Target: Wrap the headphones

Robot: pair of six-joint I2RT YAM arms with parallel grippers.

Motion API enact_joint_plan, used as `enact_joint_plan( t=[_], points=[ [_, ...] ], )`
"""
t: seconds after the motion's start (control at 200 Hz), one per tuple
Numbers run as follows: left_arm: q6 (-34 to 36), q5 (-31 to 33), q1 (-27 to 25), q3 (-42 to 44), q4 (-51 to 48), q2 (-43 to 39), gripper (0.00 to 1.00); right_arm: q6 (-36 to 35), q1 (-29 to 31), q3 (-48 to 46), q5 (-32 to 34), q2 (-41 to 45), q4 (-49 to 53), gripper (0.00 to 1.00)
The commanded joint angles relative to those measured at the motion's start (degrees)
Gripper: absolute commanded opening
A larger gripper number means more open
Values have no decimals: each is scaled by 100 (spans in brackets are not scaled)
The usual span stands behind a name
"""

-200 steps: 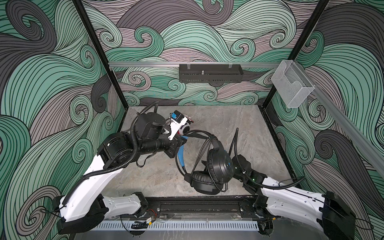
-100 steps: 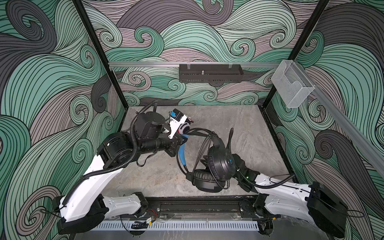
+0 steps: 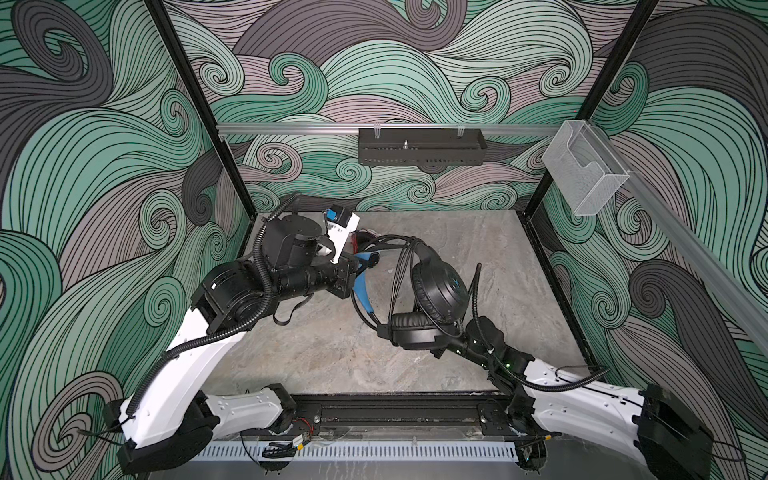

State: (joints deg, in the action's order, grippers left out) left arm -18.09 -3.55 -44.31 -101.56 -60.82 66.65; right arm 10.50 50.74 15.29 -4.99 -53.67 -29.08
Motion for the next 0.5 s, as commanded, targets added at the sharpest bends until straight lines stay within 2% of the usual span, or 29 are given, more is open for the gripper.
enact_joint_plan(
  t=[0.0, 0.155, 0.335, 0.49],
  points=[
    [-327, -122, 48, -180, 476, -56, 0, -66, -43, 15, 10, 42, 21, 0],
    [-610, 12, 165, -69, 637, -156, 0, -50, -47, 5, 12, 117, 162, 0],
    [-1389, 644, 564, 151, 1178, -323, 0, -18, -38, 32, 492, 601, 1026, 0],
    [-1684, 1169, 826, -266, 1104, 6, 0, -65, -23, 155, 611, 822, 1670, 0]
  ],
)
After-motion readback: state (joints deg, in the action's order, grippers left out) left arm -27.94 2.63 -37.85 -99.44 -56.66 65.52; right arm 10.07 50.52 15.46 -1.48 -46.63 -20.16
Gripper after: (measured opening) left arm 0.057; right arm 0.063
